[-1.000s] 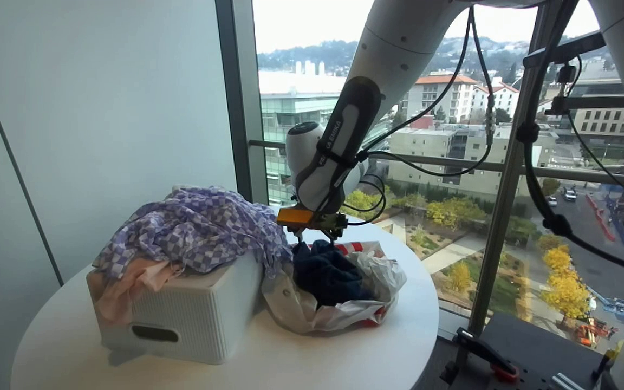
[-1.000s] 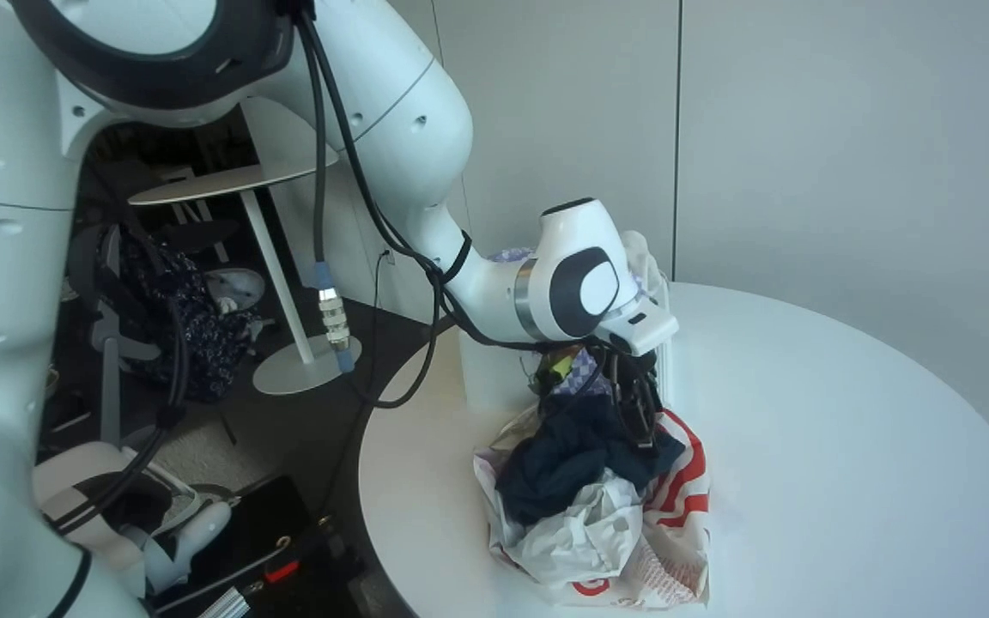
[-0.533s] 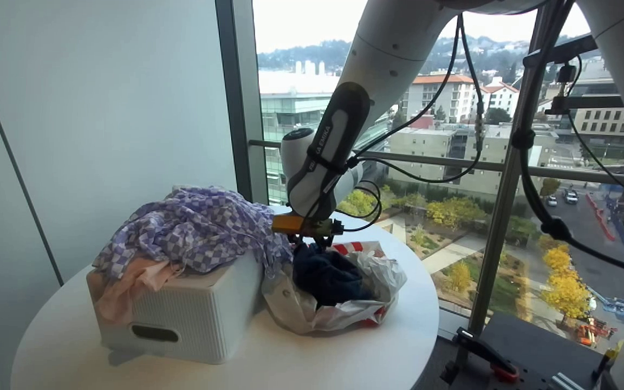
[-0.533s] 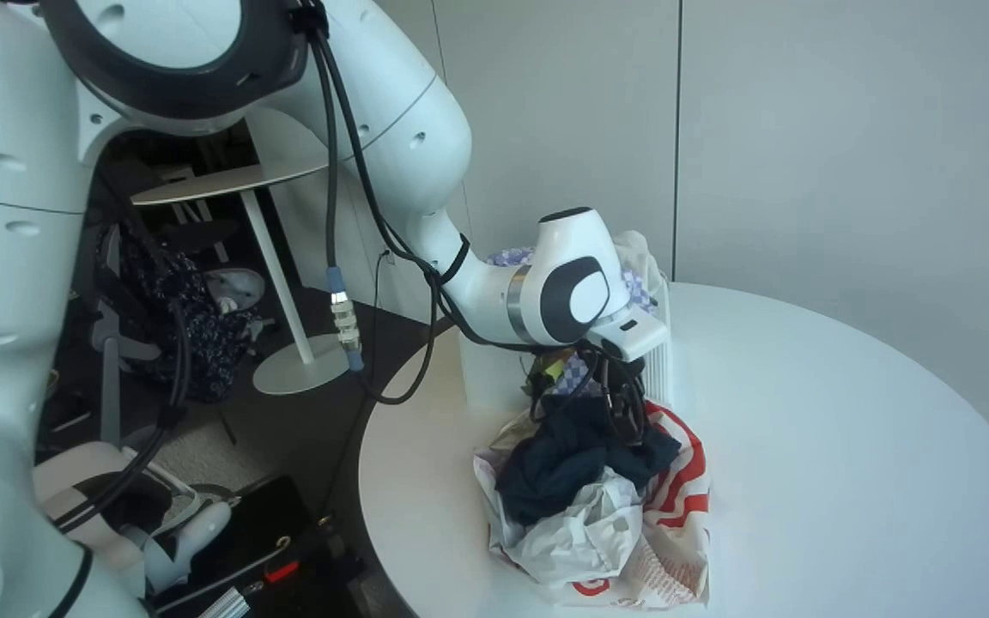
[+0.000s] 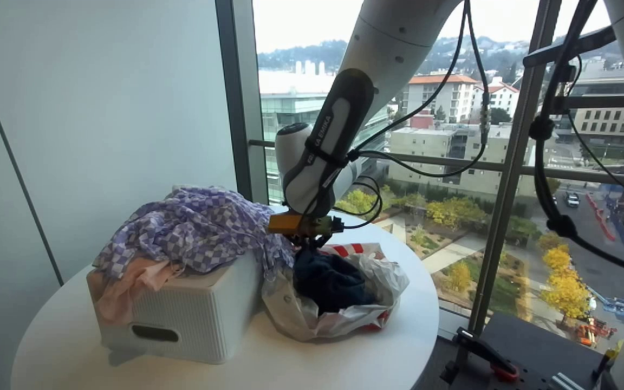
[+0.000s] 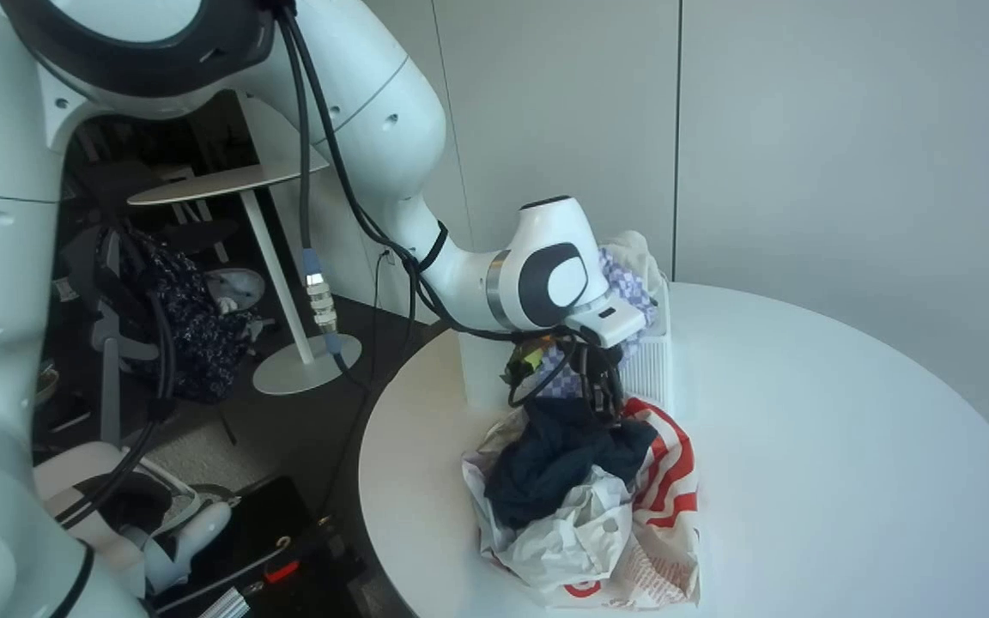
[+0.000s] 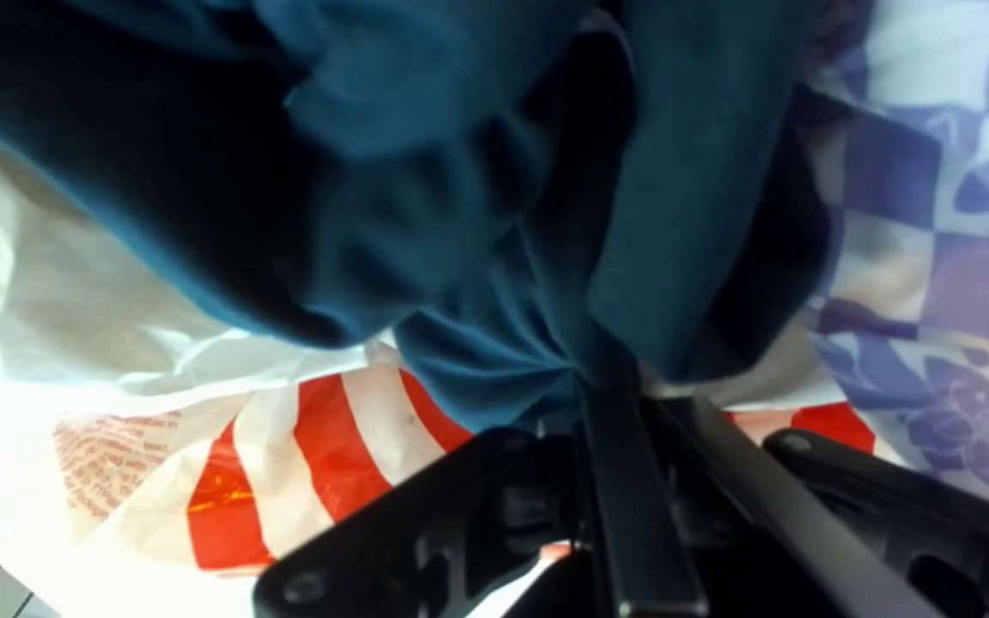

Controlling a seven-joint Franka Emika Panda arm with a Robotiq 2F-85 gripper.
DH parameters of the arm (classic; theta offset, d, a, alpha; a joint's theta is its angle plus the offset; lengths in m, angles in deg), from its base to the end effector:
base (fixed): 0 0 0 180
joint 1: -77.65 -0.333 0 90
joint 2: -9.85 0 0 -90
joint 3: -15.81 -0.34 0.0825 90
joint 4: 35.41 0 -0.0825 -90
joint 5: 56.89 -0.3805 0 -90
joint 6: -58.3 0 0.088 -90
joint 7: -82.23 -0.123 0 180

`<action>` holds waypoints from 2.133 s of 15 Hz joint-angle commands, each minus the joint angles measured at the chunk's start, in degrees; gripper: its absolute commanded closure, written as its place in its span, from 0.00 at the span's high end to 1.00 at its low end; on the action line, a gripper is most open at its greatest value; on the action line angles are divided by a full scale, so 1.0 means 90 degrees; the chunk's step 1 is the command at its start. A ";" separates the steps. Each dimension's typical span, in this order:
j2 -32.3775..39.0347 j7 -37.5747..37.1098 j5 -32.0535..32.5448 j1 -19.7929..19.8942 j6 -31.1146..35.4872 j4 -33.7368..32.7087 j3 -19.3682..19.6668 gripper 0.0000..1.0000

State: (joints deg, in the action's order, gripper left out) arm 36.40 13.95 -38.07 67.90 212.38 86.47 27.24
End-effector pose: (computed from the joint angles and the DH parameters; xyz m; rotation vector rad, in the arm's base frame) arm 0.5947 -0.0080 0.2093 2.6718 -1.3012 0.3201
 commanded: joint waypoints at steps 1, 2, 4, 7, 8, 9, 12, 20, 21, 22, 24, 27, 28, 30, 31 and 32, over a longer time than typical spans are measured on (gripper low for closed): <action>-0.1097 0.0096 0.0031 -0.0176 -0.0824 0.0623 0.0126 0.09; -0.1347 0.0043 0.0133 -0.0183 -0.1157 0.0710 0.0112 0.08; -0.1929 0.0158 0.0203 -0.0052 -0.1683 0.0945 -0.0095 0.08; -0.2759 0.0631 -0.0096 0.0194 -0.2248 0.1291 -0.0488 0.06; -0.2993 0.0908 -0.0333 0.0289 -0.2342 0.1385 -0.0613 0.07; -0.3188 0.1261 -0.0693 0.0380 -0.2444 0.1449 -0.0730 0.07; -0.3336 0.2105 -0.1564 0.0629 -0.2869 0.1407 -0.0869 0.08; -0.2749 0.1412 -0.0719 0.0895 -0.2898 0.1324 -0.1024 0.08; -0.2821 0.1696 -0.1022 0.0874 -0.2880 0.1401 -0.1081 0.07; -0.2862 0.1978 -0.1316 0.0858 -0.2865 0.1455 -0.1146 0.07; -0.2665 0.2169 -0.1473 0.0818 -0.2893 0.1414 -0.1250 0.07; -0.2089 0.2486 -0.1807 0.0837 -0.2734 0.1350 -0.1311 0.08; -0.1885 0.2575 -0.1926 0.0849 -0.2725 0.1317 -0.1305 0.08; -0.1394 0.2778 -0.2200 0.0852 -0.2478 0.1219 -0.1290 0.08; -0.1122 0.2757 -0.2203 0.0822 -0.2226 0.1161 -0.1264 0.09; -0.0895 0.2631 -0.1980 0.0753 -0.1895 0.1131 -0.1190 0.10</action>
State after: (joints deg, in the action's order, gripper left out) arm 21.79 37.03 -56.16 75.30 189.87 99.16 15.74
